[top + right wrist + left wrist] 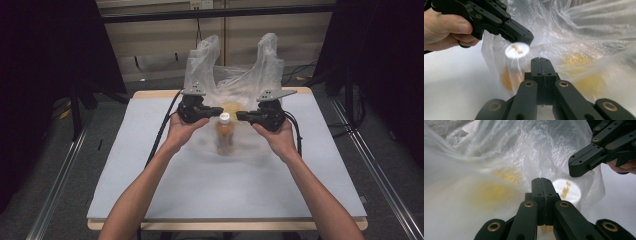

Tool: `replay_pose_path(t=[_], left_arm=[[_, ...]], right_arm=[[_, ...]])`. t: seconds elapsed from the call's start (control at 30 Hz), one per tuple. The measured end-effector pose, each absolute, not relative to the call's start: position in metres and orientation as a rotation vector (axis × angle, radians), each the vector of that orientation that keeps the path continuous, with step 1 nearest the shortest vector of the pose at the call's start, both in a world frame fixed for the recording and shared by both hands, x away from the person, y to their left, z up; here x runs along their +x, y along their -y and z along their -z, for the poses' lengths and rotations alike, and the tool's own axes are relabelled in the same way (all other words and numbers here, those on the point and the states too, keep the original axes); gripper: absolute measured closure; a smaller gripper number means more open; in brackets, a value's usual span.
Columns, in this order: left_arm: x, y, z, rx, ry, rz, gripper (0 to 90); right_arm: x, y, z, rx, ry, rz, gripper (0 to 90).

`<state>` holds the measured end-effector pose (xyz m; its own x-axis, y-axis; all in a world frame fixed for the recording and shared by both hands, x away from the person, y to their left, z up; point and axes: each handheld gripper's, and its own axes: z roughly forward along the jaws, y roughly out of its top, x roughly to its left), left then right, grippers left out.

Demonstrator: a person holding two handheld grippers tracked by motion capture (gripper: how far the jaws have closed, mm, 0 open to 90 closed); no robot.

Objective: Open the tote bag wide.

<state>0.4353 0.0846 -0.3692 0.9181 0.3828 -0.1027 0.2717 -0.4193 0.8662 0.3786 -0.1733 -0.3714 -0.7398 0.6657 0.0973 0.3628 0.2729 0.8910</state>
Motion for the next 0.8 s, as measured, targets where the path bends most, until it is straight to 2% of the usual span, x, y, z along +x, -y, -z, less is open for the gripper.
replay_pose_path(t=[0.47, 0.57, 0.8], left_arm=[[0.413, -0.101, 0.377, 2.02, -0.432, -0.109, 90.0], [0.406, -0.102, 0.386, 2.042, -0.429, -0.101, 90.0], [0.404, -0.109, 0.405, 2.082, -0.461, -0.087, 90.0]], right_arm=[[0.366, 0.164, 0.396, 0.926, -2.341, -1.435, 90.0], [0.361, 0.162, 0.39, 0.898, -2.346, -1.478, 90.0], [0.361, 0.164, 0.413, 0.945, -2.402, -1.378, 90.0]])
